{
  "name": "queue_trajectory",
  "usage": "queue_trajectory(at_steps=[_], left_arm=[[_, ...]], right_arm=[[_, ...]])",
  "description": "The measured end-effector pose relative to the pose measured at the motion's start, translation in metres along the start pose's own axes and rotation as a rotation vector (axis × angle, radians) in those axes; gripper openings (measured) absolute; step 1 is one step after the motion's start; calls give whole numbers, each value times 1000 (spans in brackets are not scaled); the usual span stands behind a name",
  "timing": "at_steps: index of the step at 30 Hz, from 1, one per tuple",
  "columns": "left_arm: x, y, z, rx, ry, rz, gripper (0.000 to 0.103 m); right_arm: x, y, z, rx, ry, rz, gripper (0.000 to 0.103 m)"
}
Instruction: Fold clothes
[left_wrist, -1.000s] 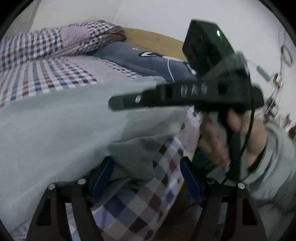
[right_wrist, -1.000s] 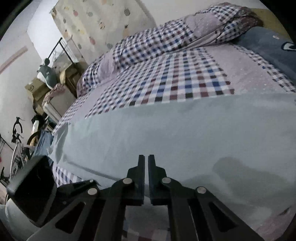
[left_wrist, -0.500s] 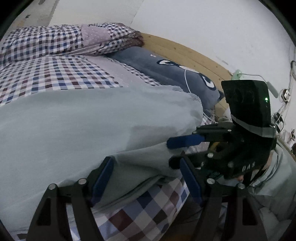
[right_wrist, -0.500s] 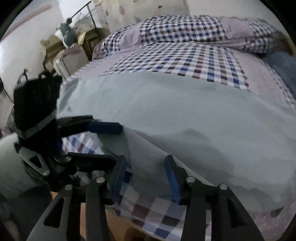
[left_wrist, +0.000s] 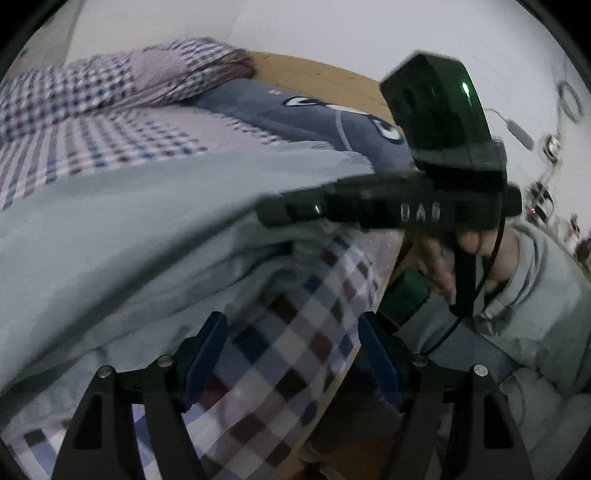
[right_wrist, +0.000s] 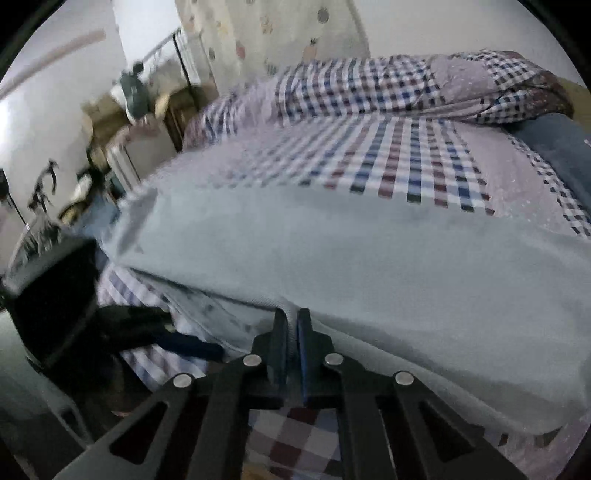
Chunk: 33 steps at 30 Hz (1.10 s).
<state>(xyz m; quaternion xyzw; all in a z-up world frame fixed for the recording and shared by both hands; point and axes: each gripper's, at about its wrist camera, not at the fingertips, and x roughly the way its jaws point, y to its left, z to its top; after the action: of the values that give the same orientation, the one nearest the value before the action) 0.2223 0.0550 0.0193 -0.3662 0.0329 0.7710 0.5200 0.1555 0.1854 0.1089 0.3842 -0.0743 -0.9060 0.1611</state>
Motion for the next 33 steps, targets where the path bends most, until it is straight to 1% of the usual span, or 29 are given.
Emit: queue_trajectory(at_steps=[3, 5, 7, 8, 10, 14, 16, 17, 18, 19, 20, 21, 22, 23, 25, 26, 27, 28, 30, 31, 33], left_arm=[[1, -3, 10, 1, -35, -3, 77], [-1, -3, 18, -14, -59, -22, 77], [0, -7, 24, 0, -71, -34, 77], [2, -10, 27, 16, -69, -37, 77], [13, -15, 30, 37, -34, -51, 77], [43, -23, 32, 67, 21, -44, 77], [53, -21, 37, 43, 13, -52, 77], [57, -18, 40, 16, 4, -62, 77], [61, -16, 39, -11, 5, -61, 71], [65, -13, 38, -38, 12, -55, 63], [69, -11, 37, -64, 18, -49, 36], [73, -9, 36, -91, 24, -43, 22], [75, -8, 34, -104, 34, -42, 22], [77, -7, 31, -113, 47, -44, 19], [77, -6, 30, -138, 56, -58, 14], [73, -6, 32, -155, 47, -75, 12], [64, -4, 36, -178, 5, -105, 11], [53, 0, 39, -203, -49, -140, 11], [32, 7, 47, -253, -157, -211, 10], [34, 14, 45, -283, -144, -224, 10], [49, 30, 37, -345, -69, -234, 10]], right_arm=[[-8, 6, -2, -13, -7, 2, 3], [-10, 8, -5, -16, -5, 7, 3], [-14, 6, -8, -13, -3, 16, 3], [-18, 3, -9, -14, -3, 19, 3], [-22, 3, -10, -12, -10, 28, 3], [-21, 8, -12, -17, -5, 43, 3], [-20, 9, -14, -16, 4, 53, 4], [-21, 8, -15, -10, 6, 54, 6], [-24, 4, -17, 4, 6, 49, 9], [-26, -1, -18, 17, 5, 44, 10], [-33, -9, -21, 42, -7, 27, 12], [-47, -24, -24, 83, -39, -12, 15], [-61, -39, -28, 125, -72, -52, 24], [-77, -58, -32, 180, -113, -102, 44], [-121, -106, -47, 347, -221, -261, 57], [-138, -127, -56, 427, -257, -319, 60], [-155, -152, -68, 524, -290, -372, 62], [-166, -171, -79, 605, -307, -399, 64], [-178, -208, -103, 761, -329, -412, 65], [-179, -223, -114, 826, -335, -396, 65], [-171, -247, -128, 922, -335, -318, 65]])
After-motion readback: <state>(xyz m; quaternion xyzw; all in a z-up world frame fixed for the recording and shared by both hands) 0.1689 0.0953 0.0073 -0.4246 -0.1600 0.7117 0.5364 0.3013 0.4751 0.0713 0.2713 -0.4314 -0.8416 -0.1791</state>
